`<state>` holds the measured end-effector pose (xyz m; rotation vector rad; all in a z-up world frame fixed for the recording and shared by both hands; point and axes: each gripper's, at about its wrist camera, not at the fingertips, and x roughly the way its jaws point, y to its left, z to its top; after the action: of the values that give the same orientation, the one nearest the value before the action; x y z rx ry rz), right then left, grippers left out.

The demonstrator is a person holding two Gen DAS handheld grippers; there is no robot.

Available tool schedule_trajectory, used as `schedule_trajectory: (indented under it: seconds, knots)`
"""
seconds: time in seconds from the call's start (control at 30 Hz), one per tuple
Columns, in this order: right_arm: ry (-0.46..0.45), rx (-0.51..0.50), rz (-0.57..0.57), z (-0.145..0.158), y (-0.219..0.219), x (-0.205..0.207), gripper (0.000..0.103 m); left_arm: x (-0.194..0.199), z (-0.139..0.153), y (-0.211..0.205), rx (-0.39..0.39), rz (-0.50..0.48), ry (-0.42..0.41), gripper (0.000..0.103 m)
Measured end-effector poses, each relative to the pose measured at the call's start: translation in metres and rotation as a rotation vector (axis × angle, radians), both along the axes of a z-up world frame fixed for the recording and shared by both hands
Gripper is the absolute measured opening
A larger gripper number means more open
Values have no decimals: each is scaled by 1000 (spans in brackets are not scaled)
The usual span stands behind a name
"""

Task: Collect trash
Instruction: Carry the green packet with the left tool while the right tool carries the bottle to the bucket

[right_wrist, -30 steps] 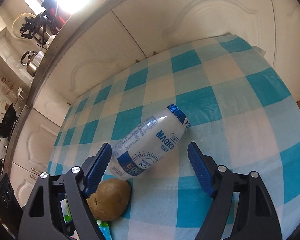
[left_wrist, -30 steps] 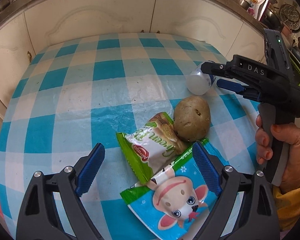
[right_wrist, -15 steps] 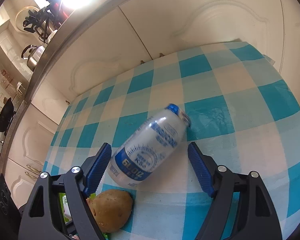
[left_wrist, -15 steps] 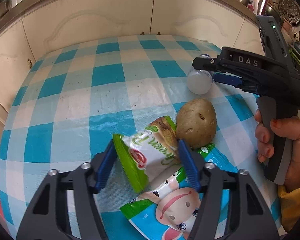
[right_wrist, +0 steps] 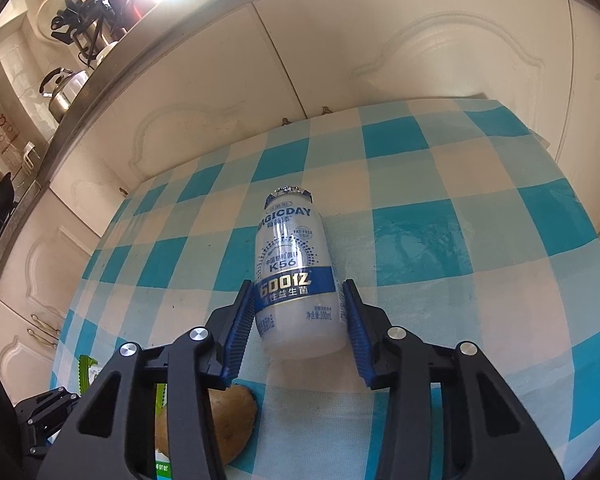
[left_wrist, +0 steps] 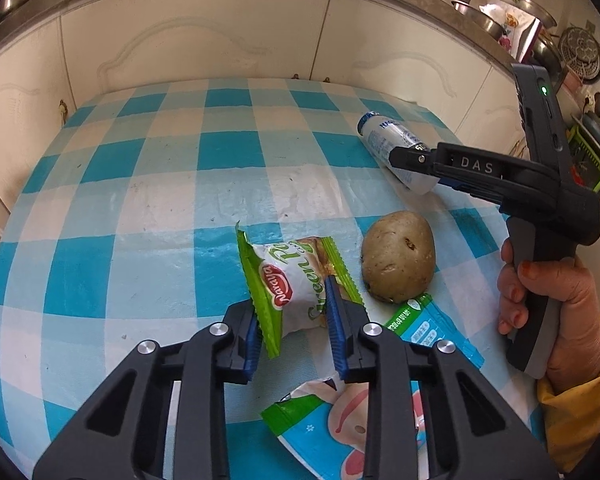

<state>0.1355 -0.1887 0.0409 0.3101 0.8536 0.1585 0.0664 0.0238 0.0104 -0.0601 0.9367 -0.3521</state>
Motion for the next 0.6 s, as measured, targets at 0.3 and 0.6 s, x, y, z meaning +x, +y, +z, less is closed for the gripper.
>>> schedule_trajectory:
  seconds: [0.3, 0.6]
  knots:
    - [-36, -35, 32, 10, 17, -15, 45, -8, 6, 27, -59, 45, -20, 28]
    - [-64, -41, 60, 29, 36, -27, 45, -20, 17, 61, -90, 98, -51, 28]
